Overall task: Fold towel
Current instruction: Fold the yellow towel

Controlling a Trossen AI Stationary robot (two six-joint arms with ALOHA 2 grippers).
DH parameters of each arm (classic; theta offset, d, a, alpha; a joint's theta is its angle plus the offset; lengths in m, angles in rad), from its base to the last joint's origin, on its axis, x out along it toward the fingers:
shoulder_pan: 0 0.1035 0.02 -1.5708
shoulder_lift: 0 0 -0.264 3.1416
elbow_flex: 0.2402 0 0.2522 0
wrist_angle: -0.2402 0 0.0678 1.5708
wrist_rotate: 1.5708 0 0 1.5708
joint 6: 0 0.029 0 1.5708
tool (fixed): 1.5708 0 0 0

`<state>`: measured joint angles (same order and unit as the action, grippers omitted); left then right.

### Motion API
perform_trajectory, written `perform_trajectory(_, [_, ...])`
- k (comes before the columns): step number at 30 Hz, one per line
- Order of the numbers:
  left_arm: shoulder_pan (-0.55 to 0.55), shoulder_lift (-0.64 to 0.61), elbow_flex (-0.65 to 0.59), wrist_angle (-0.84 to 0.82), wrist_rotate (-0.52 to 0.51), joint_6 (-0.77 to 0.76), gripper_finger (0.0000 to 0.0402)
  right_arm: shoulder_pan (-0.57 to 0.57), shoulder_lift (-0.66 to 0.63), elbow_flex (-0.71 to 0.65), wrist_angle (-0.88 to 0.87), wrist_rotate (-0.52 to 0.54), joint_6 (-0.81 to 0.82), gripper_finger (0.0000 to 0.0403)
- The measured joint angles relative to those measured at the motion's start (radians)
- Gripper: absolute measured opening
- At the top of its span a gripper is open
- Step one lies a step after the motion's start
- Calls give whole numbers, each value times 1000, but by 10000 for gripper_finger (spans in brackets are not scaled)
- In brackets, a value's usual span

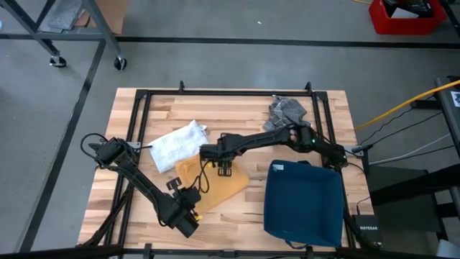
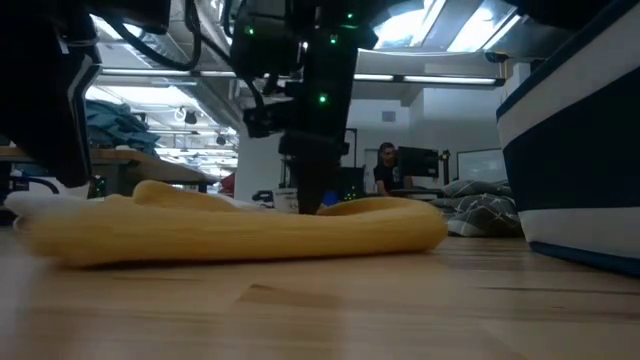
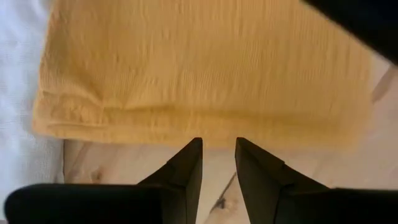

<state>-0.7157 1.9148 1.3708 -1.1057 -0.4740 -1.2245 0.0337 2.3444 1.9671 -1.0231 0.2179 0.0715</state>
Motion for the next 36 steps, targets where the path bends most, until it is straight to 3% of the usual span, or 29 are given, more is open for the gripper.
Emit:
perform_trajectory(9, [0,0,0,-3,-4,29,88,-22,-6,89,-190,144,-72,192])
perform_trajectory(18, [2,0,0,100,-80,39,88,44,-10,220,-352,121,-108,192])
perform_trajectory(27, [14,0,-1,330,-182,335,88,183,-10,225,-498,103,-162,192])
perform_trajectory(36, [104,30,-13,369,-206,405,88,294,-10,223,-548,102,-124,192])
